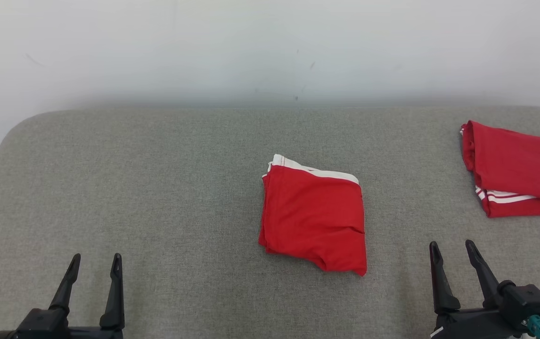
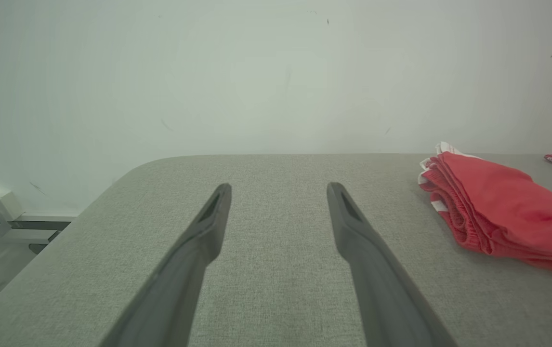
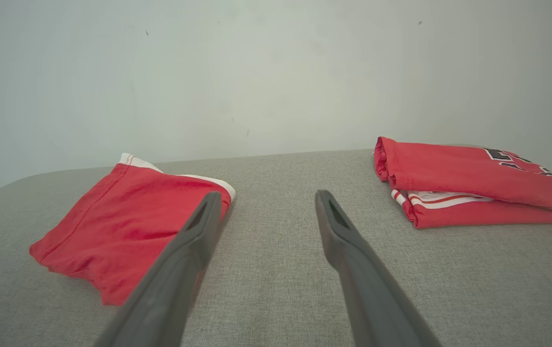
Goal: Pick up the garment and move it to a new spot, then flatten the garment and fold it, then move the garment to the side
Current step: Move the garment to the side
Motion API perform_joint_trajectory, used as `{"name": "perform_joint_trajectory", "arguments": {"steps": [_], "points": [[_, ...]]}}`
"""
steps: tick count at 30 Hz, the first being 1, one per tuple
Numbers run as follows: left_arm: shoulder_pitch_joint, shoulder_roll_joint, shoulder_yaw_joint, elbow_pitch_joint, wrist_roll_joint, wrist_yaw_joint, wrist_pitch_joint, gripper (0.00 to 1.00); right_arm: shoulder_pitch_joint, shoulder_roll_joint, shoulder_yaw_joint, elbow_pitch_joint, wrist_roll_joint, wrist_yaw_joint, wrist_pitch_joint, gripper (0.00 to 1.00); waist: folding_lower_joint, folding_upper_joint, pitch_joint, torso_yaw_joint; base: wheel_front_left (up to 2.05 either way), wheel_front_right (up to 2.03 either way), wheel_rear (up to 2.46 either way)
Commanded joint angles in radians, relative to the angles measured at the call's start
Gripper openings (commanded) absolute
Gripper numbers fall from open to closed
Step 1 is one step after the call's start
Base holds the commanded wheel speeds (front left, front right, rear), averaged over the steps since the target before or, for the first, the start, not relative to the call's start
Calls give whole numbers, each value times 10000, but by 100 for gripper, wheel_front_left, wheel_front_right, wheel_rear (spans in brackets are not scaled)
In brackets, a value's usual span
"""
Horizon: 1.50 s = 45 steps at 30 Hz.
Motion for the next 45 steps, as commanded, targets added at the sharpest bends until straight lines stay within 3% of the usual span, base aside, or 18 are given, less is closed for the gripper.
{"name": "perform_joint_trajectory", "arguments": {"steps": [1, 30, 39, 45], "points": [[49, 29, 34, -7, 27, 22, -30, 100, 34, -24, 17, -19, 5, -22, 34, 100, 0, 0, -8, 2, 0, 0, 0], [219, -168, 72, -318, 325, 22, -30, 100, 47, -24, -184, -50, -27, -22, 227, 100, 0, 0, -70, 196, 0, 0, 0], [11, -143, -44, -337, 240, 22, -30, 100, -1200, -248, 82, 185, -312, -22, 1075, 100, 0, 0, 123, 431, 0, 0, 0], [-268, -85, -228, -178, 42, 22, -30, 100, -2581, -243, 218, 1363, -480, -22, 2035, 100, 0, 0, 395, 789, 0, 0, 0]]}}
